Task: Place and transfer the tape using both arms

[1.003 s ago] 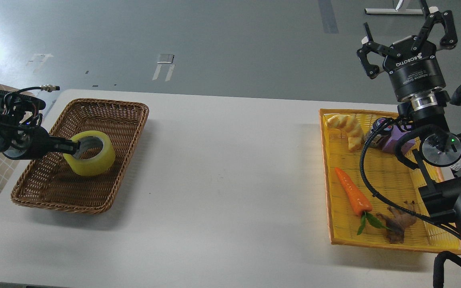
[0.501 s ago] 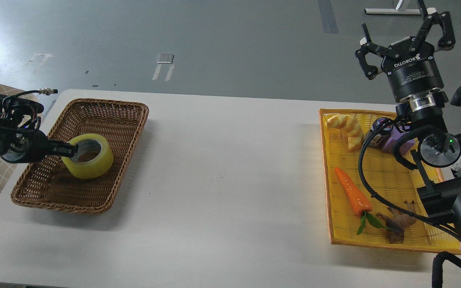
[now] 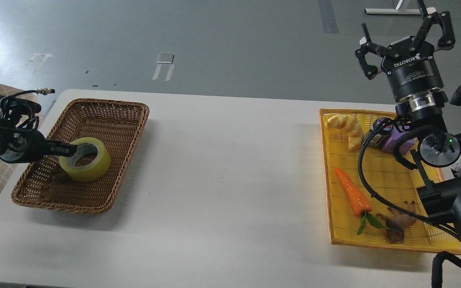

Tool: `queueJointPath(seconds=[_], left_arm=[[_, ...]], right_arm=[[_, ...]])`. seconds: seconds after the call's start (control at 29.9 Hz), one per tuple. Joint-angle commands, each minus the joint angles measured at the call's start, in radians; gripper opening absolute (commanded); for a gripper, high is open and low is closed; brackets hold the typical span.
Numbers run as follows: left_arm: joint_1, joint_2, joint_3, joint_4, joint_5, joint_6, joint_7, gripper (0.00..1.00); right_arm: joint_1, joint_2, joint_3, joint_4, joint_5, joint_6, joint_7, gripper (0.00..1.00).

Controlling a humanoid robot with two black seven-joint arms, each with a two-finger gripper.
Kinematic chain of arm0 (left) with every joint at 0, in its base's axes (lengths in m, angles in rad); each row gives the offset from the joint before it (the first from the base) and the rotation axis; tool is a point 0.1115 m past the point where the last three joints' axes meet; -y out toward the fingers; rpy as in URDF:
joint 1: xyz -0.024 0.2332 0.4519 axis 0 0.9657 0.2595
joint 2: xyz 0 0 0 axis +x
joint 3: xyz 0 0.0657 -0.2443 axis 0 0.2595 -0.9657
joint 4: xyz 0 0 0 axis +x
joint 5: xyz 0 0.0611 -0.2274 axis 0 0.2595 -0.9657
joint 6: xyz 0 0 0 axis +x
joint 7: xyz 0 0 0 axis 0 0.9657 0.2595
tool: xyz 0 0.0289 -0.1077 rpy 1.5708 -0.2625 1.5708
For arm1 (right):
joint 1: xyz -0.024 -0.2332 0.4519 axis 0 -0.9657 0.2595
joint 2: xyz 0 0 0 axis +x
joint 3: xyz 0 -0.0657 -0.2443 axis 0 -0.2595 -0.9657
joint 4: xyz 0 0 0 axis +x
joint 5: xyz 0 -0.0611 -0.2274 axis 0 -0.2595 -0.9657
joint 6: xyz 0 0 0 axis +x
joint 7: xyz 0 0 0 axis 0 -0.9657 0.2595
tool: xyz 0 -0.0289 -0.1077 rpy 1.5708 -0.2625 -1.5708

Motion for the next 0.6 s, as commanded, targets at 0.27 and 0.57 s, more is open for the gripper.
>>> queueJointPath(seconds=[0.27, 0.57], left_arm=[[-0.02, 0.009, -0.003, -0.005, -0.079, -0.006, 0.028, 0.72], [-0.253, 0.018, -0.015, -0.01, -0.278, -0.006, 0.019, 0.72]], right_arm=[[0.001, 0.0, 0.0, 0.0, 0.0, 0.0, 0.0, 1.0], [0.003, -0.001, 0.0, 0.0, 0.0, 0.0, 0.0, 1.0]])
